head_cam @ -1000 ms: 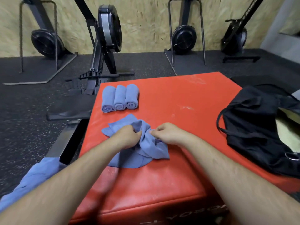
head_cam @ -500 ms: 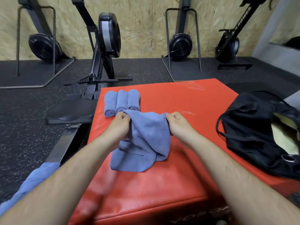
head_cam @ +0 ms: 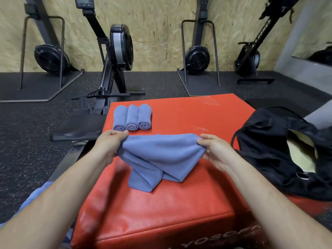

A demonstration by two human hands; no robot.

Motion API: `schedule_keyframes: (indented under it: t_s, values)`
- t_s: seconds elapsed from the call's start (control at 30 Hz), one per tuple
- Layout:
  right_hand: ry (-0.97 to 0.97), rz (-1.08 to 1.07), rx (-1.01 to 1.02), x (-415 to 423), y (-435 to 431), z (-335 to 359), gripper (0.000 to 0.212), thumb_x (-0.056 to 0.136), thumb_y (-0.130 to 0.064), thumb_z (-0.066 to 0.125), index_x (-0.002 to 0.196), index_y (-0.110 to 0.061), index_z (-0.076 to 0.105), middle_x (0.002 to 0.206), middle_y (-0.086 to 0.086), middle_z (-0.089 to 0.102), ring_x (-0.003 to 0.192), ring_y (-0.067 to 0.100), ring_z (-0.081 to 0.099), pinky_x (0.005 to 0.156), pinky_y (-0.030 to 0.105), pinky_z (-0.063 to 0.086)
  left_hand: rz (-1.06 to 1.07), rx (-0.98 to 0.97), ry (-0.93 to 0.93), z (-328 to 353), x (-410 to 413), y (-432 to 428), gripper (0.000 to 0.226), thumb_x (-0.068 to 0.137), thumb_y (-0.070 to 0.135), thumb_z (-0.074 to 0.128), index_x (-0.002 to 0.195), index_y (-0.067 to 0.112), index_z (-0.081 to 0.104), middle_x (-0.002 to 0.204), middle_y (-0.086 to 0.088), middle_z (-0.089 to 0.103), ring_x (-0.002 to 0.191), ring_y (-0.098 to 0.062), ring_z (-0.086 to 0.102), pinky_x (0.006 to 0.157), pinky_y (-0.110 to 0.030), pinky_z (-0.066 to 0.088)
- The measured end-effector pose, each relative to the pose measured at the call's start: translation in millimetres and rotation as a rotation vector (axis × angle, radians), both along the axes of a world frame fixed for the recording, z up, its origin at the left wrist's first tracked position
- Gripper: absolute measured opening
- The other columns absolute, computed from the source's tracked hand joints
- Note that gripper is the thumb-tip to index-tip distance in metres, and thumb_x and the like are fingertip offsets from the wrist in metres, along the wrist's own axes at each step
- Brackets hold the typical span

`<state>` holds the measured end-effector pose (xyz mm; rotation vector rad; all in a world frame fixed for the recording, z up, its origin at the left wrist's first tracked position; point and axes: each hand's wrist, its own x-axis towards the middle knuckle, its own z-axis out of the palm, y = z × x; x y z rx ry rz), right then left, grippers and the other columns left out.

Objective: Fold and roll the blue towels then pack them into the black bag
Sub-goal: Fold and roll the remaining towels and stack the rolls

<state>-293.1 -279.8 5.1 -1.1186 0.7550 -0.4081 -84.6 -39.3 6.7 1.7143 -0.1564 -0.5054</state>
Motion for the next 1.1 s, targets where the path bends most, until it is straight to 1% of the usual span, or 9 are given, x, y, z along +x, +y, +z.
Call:
schedule_keyframes:
  t_s: [0.17, 0.33, 0.43, 0.5, 0.63, 0.73, 0.83, 0.97, 1.1]
  values:
    - [0.234, 0.271, 0.218, -17, -2, -12, 0.035, 0.094, 0.001, 0.053, 0.12, -0.021, 0.057, 0.087, 0.006, 0.059, 0.056, 0.012, 0.051, 0.046, 0.019, 0.045, -0.109, 0.052, 0.403, -6, -14, 4, 0.012, 0.094, 0.006, 0.054, 0.086, 0.007, 0.062, 0.07, -0.01, 0.065, 0.046, -0.017, 0.063, 0.044, -0.023, 0.052]
    - [-0.099, 0.002, 0.055, -20, -6, -7, 0.023, 0.091, -0.001, 0.061, 0.108, -0.015, 0.068, 0.078, 0.005, 0.064, 0.057, 0.012, 0.052, 0.048, 0.022, 0.041, -0.237, -0.056, 0.456, -1, -24, 9, 0.022, 0.092, 0.003, 0.051, 0.093, 0.012, 0.071, 0.079, -0.005, 0.069, 0.057, -0.016, 0.066, 0.049, -0.025, 0.055]
    - [0.04, 0.175, -0.04, -28, 12, -18, 0.021, 0.09, -0.01, 0.065, 0.105, -0.022, 0.073, 0.081, -0.003, 0.067, 0.061, 0.01, 0.051, 0.053, 0.024, 0.035, -0.211, -0.085, 0.379, 0, -30, 14, 0.026, 0.091, 0.002, 0.05, 0.105, 0.018, 0.065, 0.083, 0.0, 0.067, 0.05, -0.012, 0.058, 0.048, -0.023, 0.051]
    - [0.107, 0.164, -0.146, -32, 22, -20, 0.019, 0.088, -0.01, 0.068, 0.103, -0.02, 0.075, 0.082, -0.004, 0.068, 0.065, 0.01, 0.052, 0.053, 0.023, 0.035, -0.184, -0.146, 0.329, 3, -36, 16, 0.029, 0.091, 0.0, 0.048, 0.107, 0.02, 0.062, 0.084, 0.001, 0.066, 0.049, -0.01, 0.053, 0.046, -0.022, 0.048]
    - [0.0, 0.023, -0.288, -36, 20, 14, 0.015, 0.091, -0.014, 0.068, 0.104, -0.018, 0.074, 0.08, -0.006, 0.068, 0.068, 0.008, 0.057, 0.065, 0.023, 0.041, -0.048, -0.307, 0.219, 27, -31, 25, 0.028, 0.09, -0.001, 0.055, 0.111, 0.016, 0.063, 0.077, -0.002, 0.064, 0.058, -0.013, 0.054, 0.052, -0.023, 0.046]
    - [-0.082, 0.037, -0.308, -34, 10, 51, 0.014, 0.093, -0.014, 0.066, 0.104, -0.019, 0.073, 0.084, -0.003, 0.068, 0.07, 0.01, 0.057, 0.07, 0.024, 0.045, -0.112, -0.378, 0.133, 62, -20, 29, 0.036, 0.089, 0.007, 0.064, 0.124, 0.013, 0.064, 0.101, -0.005, 0.069, 0.08, -0.017, 0.061, 0.066, -0.031, 0.048]
    - [-0.174, 0.043, -0.359, -26, 0, 97, 0.015, 0.093, -0.01, 0.064, 0.106, -0.016, 0.071, 0.089, 0.002, 0.072, 0.073, 0.013, 0.062, 0.069, 0.024, 0.05, -0.08, -0.453, 0.052, 109, -15, 23, 0.024, 0.09, 0.008, 0.064, 0.11, 0.021, 0.07, 0.102, -0.004, 0.073, 0.086, -0.017, 0.065, 0.077, -0.032, 0.049]
    - [-0.237, 0.022, -0.489, -20, -10, 163, 0.021, 0.094, -0.008, 0.064, 0.112, -0.014, 0.072, 0.098, 0.007, 0.073, 0.076, 0.015, 0.063, 0.068, 0.026, 0.05, -0.046, -0.404, -0.276, 168, -14, 18, 0.018, 0.091, 0.015, 0.067, 0.105, 0.022, 0.074, 0.093, -0.001, 0.074, 0.068, -0.009, 0.063, 0.056, -0.022, 0.047]
    - [-0.206, -0.035, -0.644, -17, -17, 209, 0.019, 0.094, -0.013, 0.064, 0.109, -0.017, 0.074, 0.099, 0.005, 0.072, 0.078, 0.015, 0.062, 0.072, 0.032, 0.056, 0.035, -0.294, -0.497, 202, -6, 22, 0.018, 0.081, 0.038, 0.073, 0.099, 0.037, 0.077, 0.105, 0.004, 0.075, 0.098, -0.017, 0.068, 0.084, -0.04, 0.053]
